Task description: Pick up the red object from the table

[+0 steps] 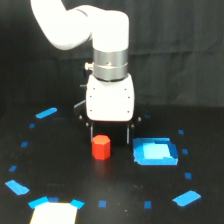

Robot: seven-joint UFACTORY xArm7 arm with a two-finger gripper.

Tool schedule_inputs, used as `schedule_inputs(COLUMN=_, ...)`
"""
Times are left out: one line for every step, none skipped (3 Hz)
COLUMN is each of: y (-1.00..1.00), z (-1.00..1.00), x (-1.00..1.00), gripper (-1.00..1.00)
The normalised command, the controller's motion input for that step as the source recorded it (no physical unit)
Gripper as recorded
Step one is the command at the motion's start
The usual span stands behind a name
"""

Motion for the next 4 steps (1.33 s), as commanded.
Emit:
schedule_inputs(y=-0.02, z=-0.12, x=-0.74, gripper=-1.00)
schedule_inputs(y=0.09, z=-0.35, x=-0.64, gripper=-1.00)
schedule_inputs(y=0.20, z=0.02, x=-0.26, gripper=-0.90)
schedule_inputs(y=0.13, z=-0.21, x=-0.09, gripper=-0.43)
